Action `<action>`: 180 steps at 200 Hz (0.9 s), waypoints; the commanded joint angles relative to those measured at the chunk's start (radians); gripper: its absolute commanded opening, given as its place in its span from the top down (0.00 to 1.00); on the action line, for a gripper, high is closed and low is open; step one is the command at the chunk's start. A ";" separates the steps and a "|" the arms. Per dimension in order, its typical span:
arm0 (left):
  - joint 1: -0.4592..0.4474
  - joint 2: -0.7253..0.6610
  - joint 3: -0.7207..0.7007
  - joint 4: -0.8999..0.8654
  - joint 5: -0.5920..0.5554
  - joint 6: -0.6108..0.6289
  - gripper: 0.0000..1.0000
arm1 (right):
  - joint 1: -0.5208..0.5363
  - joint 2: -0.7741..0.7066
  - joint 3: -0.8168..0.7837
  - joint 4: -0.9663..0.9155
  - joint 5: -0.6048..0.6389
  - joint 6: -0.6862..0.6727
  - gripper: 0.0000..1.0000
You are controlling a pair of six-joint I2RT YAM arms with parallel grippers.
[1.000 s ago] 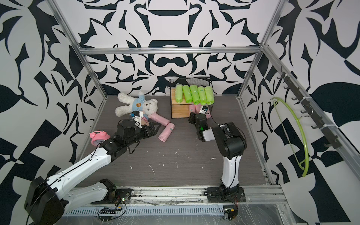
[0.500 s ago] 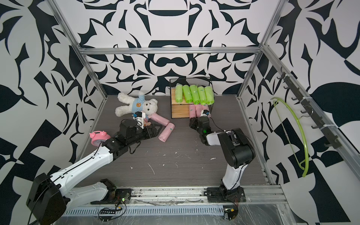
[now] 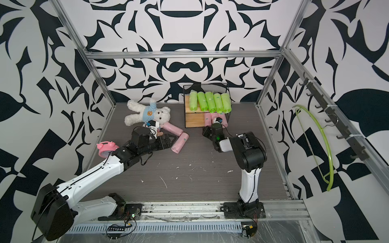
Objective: Sort the rolls of trash bags by color and place them on the shelf
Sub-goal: Place the roll of trash bags on the shelf.
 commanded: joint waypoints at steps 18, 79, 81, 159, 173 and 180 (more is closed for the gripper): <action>0.002 0.016 0.024 -0.012 0.018 0.023 0.04 | -0.022 0.020 0.090 0.018 0.021 -0.003 0.63; 0.002 0.064 0.029 -0.016 0.050 0.054 0.04 | -0.028 -0.003 0.072 0.033 0.016 -0.008 0.62; 0.002 0.069 0.030 -0.017 0.052 0.057 0.04 | -0.028 -0.009 0.066 0.034 0.015 -0.010 0.62; -0.053 0.374 0.209 -0.172 -0.114 0.267 0.11 | -0.029 -0.300 -0.100 -0.192 -0.020 -0.158 0.47; -0.053 0.435 0.252 -0.191 -0.144 0.314 0.11 | -0.029 -0.345 -0.122 -0.243 -0.025 -0.186 0.44; -0.053 0.470 0.278 -0.204 -0.159 0.337 0.11 | -0.028 -0.366 -0.131 -0.268 -0.028 -0.202 0.43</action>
